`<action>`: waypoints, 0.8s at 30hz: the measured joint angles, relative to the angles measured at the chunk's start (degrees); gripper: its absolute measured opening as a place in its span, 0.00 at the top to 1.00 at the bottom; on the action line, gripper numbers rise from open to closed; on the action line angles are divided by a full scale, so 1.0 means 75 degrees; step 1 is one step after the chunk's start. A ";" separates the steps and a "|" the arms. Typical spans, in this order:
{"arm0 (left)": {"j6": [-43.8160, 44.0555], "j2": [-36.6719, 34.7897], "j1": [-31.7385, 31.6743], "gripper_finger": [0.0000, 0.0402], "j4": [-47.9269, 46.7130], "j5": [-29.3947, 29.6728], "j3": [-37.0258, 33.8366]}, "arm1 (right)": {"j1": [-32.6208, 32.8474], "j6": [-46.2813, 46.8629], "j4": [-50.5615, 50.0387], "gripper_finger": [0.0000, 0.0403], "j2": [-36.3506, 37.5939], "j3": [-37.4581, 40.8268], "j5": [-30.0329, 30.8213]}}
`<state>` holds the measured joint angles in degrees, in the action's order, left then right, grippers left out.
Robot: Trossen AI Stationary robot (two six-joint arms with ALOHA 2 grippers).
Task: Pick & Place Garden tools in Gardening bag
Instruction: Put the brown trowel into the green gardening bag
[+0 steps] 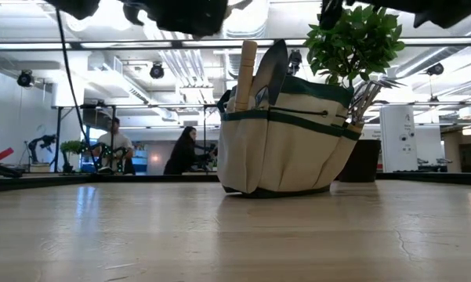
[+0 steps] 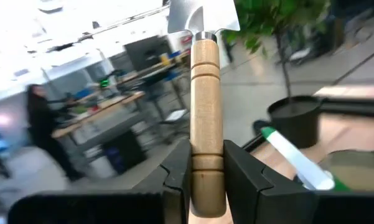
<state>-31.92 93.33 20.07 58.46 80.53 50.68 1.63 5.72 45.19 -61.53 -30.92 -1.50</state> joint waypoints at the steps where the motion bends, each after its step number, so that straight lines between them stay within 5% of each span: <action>1: -0.0227 0.0188 -0.0002 0.83 -0.0001 0.0154 0.0197 | 0.0000 -0.0023 -0.0115 0.98 -0.0058 -0.0082 0.0380; 6: -0.1045 0.0849 -0.0013 0.83 -0.0008 0.0416 0.0879 | -0.0004 0.0044 -0.0193 0.98 -0.0270 -0.0231 0.1611; 24: -0.1287 0.0817 -0.0008 0.83 -0.0002 0.0368 0.0988 | -0.0457 0.1177 -0.0510 0.95 0.0389 0.0026 0.1523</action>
<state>-41.58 99.46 20.01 58.45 83.29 58.09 -1.80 14.55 41.36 -58.62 -30.72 9.92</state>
